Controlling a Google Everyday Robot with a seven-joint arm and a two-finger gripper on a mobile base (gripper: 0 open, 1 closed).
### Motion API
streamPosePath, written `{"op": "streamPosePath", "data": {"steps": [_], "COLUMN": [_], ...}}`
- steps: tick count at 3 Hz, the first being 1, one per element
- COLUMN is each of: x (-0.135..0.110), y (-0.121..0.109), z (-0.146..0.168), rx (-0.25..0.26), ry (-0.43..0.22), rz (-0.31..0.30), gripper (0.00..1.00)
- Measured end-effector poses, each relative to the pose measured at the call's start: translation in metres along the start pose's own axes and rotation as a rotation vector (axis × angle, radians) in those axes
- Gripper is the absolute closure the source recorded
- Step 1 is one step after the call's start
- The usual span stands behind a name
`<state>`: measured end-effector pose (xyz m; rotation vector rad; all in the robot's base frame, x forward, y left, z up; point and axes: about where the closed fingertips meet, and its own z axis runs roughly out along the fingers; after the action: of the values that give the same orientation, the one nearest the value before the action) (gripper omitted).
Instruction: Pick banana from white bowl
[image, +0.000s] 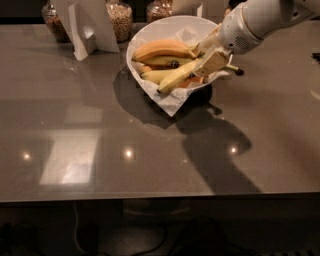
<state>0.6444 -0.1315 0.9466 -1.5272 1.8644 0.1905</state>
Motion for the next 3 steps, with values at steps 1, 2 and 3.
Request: {"op": "streamPosePath", "data": {"steps": [1,2,3], "x": [-0.002,-0.004,-0.002], "y": [0.003,0.005,0.006], "z": [0.012,0.022,0.029], "rx": [-0.025,-0.049,-0.069], "ry": [-0.002,0.003,0.016], "rz": [-0.004,-0.009,-0.011], "gripper": [0.47,0.47,0.47]}}
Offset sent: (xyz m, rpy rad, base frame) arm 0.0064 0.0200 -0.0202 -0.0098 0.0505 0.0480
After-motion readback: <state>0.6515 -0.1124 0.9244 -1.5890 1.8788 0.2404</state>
